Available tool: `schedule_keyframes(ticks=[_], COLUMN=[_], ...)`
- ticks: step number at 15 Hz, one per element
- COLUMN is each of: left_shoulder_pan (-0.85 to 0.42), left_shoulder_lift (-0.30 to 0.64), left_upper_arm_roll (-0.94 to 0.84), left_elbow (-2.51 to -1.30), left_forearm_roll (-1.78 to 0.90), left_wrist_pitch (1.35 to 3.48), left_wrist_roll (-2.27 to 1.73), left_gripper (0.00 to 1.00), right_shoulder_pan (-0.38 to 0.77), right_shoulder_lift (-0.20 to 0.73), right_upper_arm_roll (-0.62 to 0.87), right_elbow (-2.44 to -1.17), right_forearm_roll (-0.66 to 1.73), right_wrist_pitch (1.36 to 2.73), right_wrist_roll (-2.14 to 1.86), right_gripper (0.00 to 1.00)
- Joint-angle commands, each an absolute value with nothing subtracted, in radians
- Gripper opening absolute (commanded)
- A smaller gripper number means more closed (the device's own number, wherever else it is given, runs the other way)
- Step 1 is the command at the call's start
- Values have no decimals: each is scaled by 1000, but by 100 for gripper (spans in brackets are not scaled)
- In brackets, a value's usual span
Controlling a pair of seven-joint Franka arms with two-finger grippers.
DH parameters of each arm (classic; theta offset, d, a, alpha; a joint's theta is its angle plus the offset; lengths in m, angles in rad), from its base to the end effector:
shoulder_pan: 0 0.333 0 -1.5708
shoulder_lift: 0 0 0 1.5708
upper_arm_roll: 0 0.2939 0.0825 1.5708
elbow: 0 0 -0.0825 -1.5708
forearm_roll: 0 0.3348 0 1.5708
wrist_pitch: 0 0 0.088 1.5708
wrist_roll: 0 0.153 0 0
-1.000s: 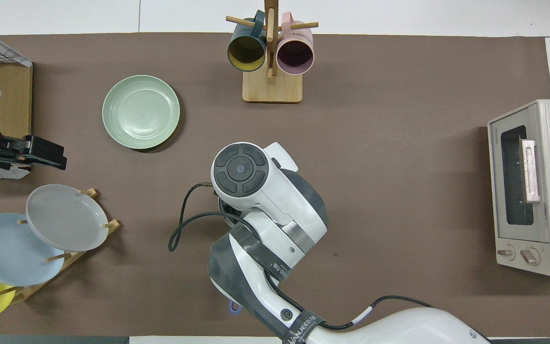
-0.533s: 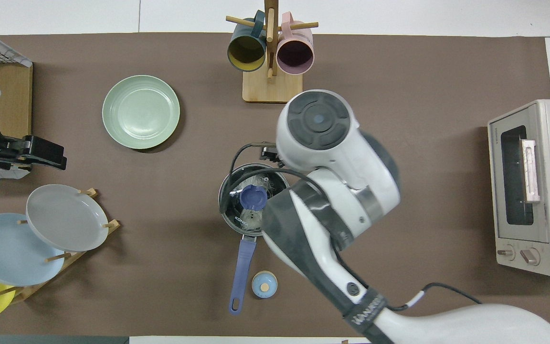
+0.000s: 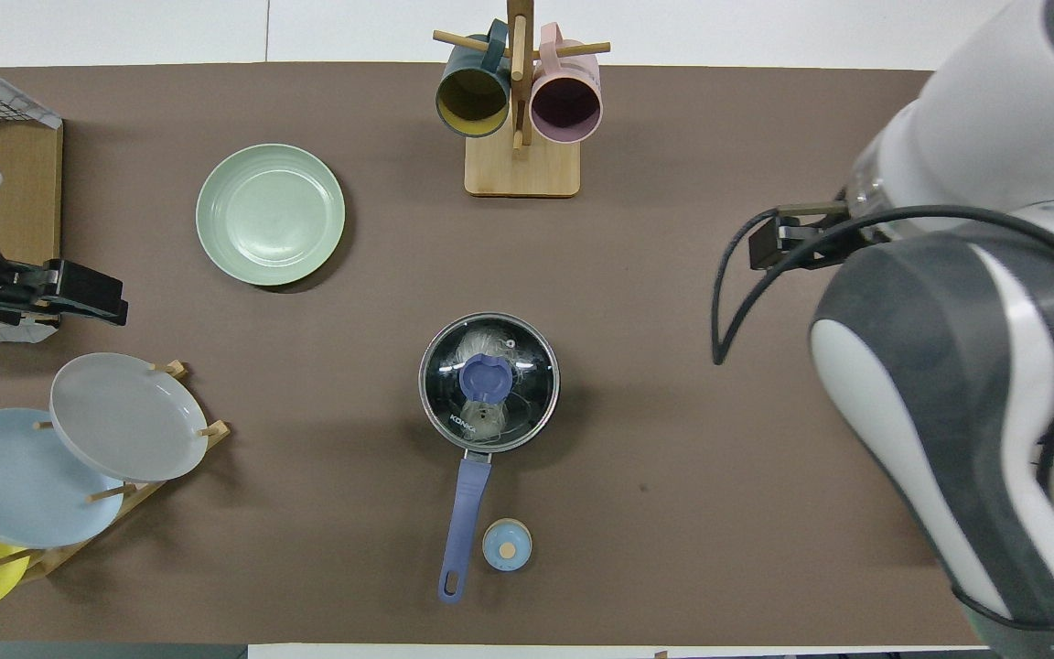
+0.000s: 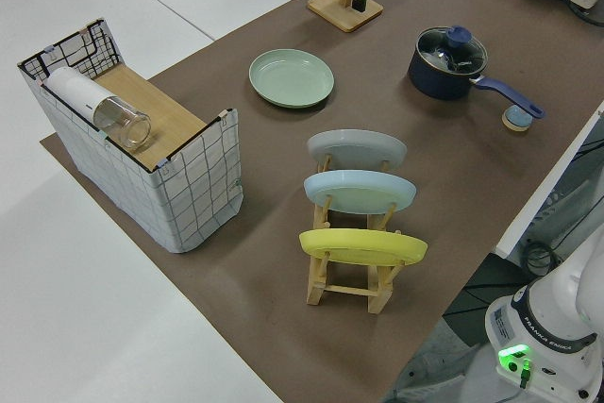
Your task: Transfer vermicelli from plate to pot
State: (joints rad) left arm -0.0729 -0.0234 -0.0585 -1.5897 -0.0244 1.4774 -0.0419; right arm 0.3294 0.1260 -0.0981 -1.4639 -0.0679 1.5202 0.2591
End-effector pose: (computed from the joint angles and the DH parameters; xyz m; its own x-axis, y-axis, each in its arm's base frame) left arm 0.4794 -0.0676 0.5526 0.9918 -0.0910 -0.0897 -0.0896 -0.9958 0.0193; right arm 0.5197 0.1144 0.5323 0.9985 -0.0307 -0.0461 -0.0262 -0.9951 0.0951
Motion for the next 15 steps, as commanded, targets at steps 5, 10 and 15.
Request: schedule_keyframes(ticks=[5,10,15], left_shoulder_pan=[-63,-63,-61], left_shoulder_lift=[-37,-37,-37], left_upper_arm_roll=[-63,-63,-63], left_elbow=[-1605,-1605,-1605], left_forearm_roll=[-37,-37,-37], left_wrist_pitch=[1480,1480,1480], left_wrist_roll=[-44,-44,-44], left_gripper=[100,100,100], right_shoulder_pan=[189,106,72], right_shoulder_lift=[78,72,35], right_upper_arm_roll=[-158,-109,-71], right_elbow=[-1486,-1503,-1532], right_forearm_roll=[-9,24,21], right_wrist_pitch=[1470,1476,1470], right_wrist_roll=[69,64,64], right_gripper=[100,100,100])
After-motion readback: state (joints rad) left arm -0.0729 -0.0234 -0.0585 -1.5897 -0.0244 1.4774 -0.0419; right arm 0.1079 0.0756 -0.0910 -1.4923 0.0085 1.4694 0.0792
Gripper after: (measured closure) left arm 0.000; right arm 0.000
